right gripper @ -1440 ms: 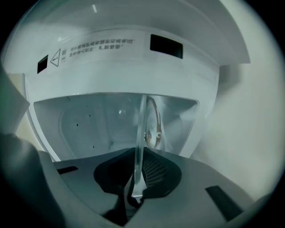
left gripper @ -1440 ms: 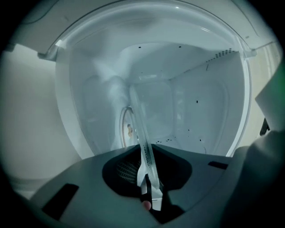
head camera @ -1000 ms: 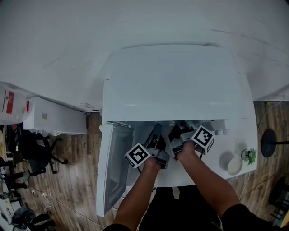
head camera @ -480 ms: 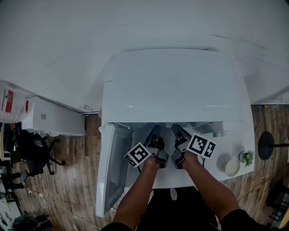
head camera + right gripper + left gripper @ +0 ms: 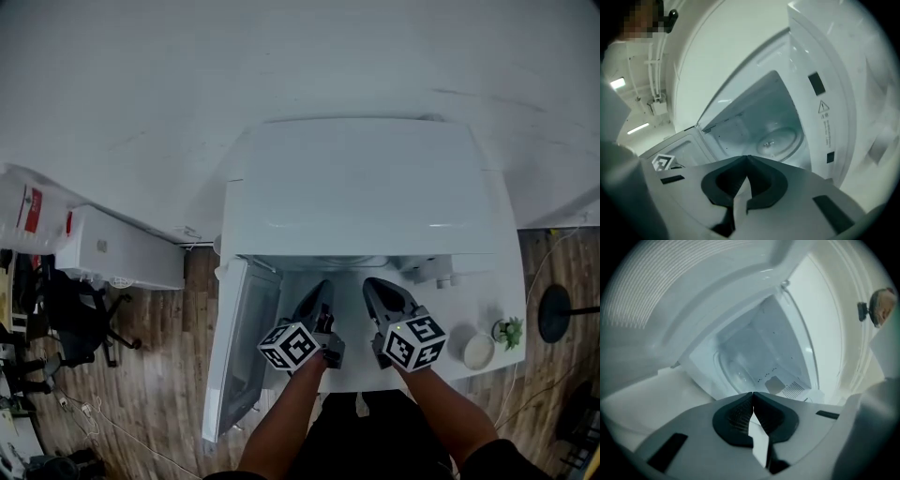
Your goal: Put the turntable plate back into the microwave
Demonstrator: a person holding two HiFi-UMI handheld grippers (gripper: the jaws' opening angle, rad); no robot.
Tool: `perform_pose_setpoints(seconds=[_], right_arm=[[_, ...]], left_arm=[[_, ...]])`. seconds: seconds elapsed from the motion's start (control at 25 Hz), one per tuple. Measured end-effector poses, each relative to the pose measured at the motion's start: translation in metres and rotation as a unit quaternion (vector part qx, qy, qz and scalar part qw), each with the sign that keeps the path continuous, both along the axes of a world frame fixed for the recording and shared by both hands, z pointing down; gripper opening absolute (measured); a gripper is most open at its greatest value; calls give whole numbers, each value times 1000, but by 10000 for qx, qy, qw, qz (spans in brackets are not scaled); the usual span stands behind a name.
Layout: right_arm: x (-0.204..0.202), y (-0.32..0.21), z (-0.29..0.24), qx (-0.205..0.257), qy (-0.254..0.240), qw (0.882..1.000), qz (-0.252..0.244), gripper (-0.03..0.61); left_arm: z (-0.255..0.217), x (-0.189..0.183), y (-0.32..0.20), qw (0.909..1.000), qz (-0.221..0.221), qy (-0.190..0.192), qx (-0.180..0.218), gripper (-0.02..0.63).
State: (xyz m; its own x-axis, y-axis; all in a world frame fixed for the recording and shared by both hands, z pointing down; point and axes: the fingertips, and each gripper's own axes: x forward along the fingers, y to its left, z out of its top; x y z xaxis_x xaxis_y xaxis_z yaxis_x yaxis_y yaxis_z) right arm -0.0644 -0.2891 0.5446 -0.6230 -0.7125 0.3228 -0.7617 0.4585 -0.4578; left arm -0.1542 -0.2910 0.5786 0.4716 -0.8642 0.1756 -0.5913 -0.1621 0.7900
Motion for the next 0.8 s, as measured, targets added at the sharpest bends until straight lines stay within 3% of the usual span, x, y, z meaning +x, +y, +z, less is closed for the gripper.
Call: perform_pose_setpoints(seconds=[0.08,0.2,0.32,0.4,0.6,0.8], right_arm=[[2,12,-11,219,248,9994,-120,17],[11,30,-24,406,503,9977,-179,17],[20,44,-33,491,671,9963,-196,17],[24,52,-39,517,744,9957,-216,17],[29,63,-59,767,779,9938,-209,17],[27,64,-84,1196,914,9883,-228,17]], left_arm=[[-15,9,14,9962,297,-768,287,20],[-36,24,32,9771,705,-1896,663,20],[-51,33,50,9578,901,-2572,910,20],[-59,37,61,9519,905,-2757,983,20],[-74,42,76,9545,809,-2699,975,20],[-86,43,78,9499,749,-2834,1085,20]])
